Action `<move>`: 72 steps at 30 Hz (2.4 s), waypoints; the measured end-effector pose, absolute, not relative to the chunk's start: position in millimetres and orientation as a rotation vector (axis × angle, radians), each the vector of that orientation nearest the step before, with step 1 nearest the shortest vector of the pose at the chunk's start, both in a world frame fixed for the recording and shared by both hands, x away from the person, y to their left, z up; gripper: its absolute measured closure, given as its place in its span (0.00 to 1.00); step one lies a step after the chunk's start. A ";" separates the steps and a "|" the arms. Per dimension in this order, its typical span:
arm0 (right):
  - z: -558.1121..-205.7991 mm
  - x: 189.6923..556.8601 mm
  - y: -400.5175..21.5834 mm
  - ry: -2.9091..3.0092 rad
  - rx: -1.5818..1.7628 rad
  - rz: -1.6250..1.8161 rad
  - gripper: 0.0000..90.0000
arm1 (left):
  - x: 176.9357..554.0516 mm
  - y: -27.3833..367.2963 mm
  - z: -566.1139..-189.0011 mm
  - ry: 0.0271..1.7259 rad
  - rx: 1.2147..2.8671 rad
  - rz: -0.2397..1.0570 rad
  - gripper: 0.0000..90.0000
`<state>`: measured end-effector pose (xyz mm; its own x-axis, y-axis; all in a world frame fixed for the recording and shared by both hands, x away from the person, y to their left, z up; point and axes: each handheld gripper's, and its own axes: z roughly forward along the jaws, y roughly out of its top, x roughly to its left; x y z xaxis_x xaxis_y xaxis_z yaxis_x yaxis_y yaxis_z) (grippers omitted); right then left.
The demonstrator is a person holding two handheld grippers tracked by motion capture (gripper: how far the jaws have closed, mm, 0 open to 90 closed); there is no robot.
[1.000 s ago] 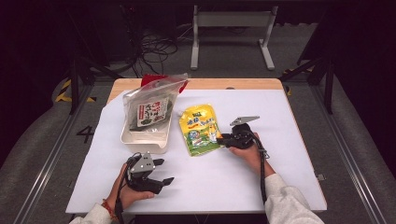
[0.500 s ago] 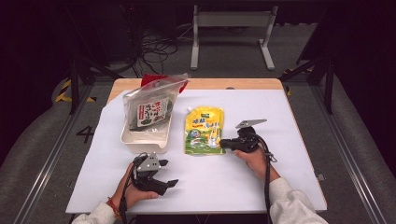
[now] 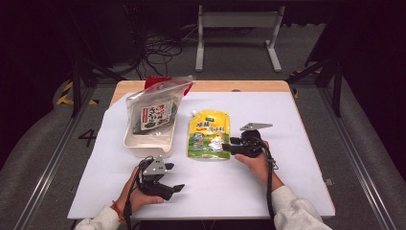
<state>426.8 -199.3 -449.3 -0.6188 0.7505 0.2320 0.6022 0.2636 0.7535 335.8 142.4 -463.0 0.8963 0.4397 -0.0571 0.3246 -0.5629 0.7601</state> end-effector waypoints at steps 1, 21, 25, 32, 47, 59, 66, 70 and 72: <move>-454.6 430.0 -190.1 2.367 1.306 1.241 0.34 | 334.9 143.1 -462.1 0.537 2.218 0.185 0.20; -451.6 432.1 -168.3 2.439 1.180 1.198 0.85 | 338.1 143.7 -462.5 0.544 2.228 0.176 0.20; -449.9 427.2 -168.4 2.474 1.138 1.231 0.87 | 338.0 144.4 -462.1 0.550 2.215 0.164 0.20; -450.4 404.4 -182.2 2.543 1.052 1.304 0.89 | 338.6 143.6 -463.9 0.568 2.204 0.131 0.18; -453.0 351.1 -200.7 2.626 0.788 1.318 0.89 | 358.8 111.3 -466.6 0.615 2.168 0.002 0.13; -455.1 337.3 -205.3 2.590 0.584 1.351 0.89 | 377.1 83.4 -466.8 0.644 2.135 -0.137 0.13; -447.8 334.5 -206.6 2.548 0.532 1.368 0.89 | 376.2 91.7 -454.7 0.620 2.029 -0.064 0.42; -439.5 329.8 -206.2 2.501 0.496 1.384 0.90 | 371.9 105.8 -440.4 0.587 1.971 0.004 0.69; -438.1 328.5 -205.8 2.490 0.492 1.379 0.91 | 370.4 108.6 -436.4 0.571 1.952 0.008 0.81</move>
<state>328.5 -205.8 -438.1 -0.9110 0.4086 -0.0555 0.1698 0.4945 0.8524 370.4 108.6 -436.4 0.8858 0.3937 -0.2456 0.3862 -0.3324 0.8604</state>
